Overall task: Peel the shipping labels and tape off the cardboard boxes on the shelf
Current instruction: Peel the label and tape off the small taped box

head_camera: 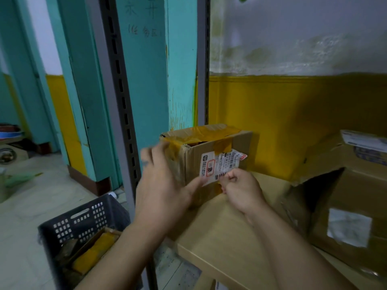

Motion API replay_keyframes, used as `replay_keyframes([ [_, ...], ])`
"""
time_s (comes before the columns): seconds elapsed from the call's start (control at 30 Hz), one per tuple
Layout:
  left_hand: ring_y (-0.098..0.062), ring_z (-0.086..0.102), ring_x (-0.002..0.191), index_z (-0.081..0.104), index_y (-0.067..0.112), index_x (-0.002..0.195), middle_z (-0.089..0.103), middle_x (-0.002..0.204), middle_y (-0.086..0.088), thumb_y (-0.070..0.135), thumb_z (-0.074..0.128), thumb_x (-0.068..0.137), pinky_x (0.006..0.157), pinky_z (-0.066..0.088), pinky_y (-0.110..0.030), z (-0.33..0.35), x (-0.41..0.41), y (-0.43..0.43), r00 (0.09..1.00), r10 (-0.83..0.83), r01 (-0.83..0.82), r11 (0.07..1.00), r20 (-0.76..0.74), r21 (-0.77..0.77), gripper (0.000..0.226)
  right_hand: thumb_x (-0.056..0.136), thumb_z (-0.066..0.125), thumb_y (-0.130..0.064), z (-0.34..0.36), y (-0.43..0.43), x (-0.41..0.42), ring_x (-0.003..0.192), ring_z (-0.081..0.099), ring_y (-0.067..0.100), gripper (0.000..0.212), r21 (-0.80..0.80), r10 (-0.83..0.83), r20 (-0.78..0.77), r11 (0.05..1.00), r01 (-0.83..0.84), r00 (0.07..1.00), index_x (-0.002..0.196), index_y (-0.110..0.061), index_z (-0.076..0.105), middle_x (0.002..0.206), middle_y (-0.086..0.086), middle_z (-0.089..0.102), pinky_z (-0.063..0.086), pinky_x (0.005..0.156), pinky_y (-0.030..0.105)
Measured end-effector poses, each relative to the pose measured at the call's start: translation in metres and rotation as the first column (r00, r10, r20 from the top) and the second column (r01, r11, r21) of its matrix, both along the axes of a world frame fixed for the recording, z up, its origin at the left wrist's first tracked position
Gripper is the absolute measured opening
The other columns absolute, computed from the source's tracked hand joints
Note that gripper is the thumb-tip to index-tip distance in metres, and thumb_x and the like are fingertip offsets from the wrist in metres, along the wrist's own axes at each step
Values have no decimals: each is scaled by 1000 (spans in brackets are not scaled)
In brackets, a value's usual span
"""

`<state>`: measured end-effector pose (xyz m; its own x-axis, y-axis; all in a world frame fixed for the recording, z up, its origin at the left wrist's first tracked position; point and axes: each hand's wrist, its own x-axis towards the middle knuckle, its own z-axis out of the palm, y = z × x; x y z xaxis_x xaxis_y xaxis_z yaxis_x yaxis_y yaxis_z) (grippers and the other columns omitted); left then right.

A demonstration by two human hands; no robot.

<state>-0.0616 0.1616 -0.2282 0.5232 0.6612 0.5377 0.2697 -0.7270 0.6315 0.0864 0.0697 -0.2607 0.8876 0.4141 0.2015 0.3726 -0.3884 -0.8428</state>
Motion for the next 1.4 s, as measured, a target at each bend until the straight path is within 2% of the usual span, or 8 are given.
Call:
replay_keyframes([
  [0.17,-29,37,134,45,23,138,45,143,-8,51,70,80,109,33,-47,41,17,-14,991,75,8,799,-112,602,69,94,57,-22,1,-2,-3,74,57,19,20,-12,4,33,1000,-4,999,75,-19,58,76,-3,62,38,58,28],
  [0.27,-29,47,127,44,21,131,52,134,-8,54,59,89,103,36,-45,53,35,-24,921,157,131,735,-356,665,55,90,52,-13,2,1,-6,75,54,24,27,-53,-55,90,997,59,994,64,-19,50,67,-7,54,36,58,30],
  [0.4,-25,55,101,49,16,126,53,112,-8,51,61,90,69,39,-33,67,53,-19,850,263,169,686,-457,707,51,88,54,-17,2,3,-8,79,58,28,30,-53,-80,118,995,87,990,58,-19,49,61,-6,53,45,78,39],
  [0.5,-20,42,78,57,16,118,42,92,-6,51,61,91,50,24,-28,74,63,-9,821,301,157,697,-484,700,45,87,61,-21,1,4,-8,74,58,24,30,7,-70,55,998,70,996,58,-18,53,61,-6,57,46,75,37],
  [0.63,-22,44,80,59,16,114,48,92,-8,60,58,89,74,36,-36,72,75,1,814,294,183,690,-501,701,50,85,63,-22,0,8,-6,64,50,18,24,59,-84,-8,995,84,996,64,-13,56,60,-4,55,41,65,33],
  [0.73,-29,51,106,56,16,122,54,113,-12,60,57,89,90,41,-44,69,75,10,818,278,149,743,-503,653,54,85,63,-23,0,10,-6,60,46,16,29,83,-103,-13,991,104,995,60,-14,52,56,-6,49,35,57,30],
  [0.97,-29,58,102,44,26,135,52,107,-7,61,56,90,66,36,-36,72,71,18,821,183,147,847,-541,511,59,88,62,-20,2,9,-7,61,46,14,27,188,-14,-70,982,27,997,62,-17,53,60,-3,51,34,56,28],
  [1.4,-9,53,68,50,32,99,58,78,9,67,57,86,56,38,-28,86,54,55,816,40,206,912,-576,355,38,91,59,-16,10,-9,-8,58,46,12,21,383,-23,14,924,16,1000,72,-7,58,64,4,55,33,46,17],
])
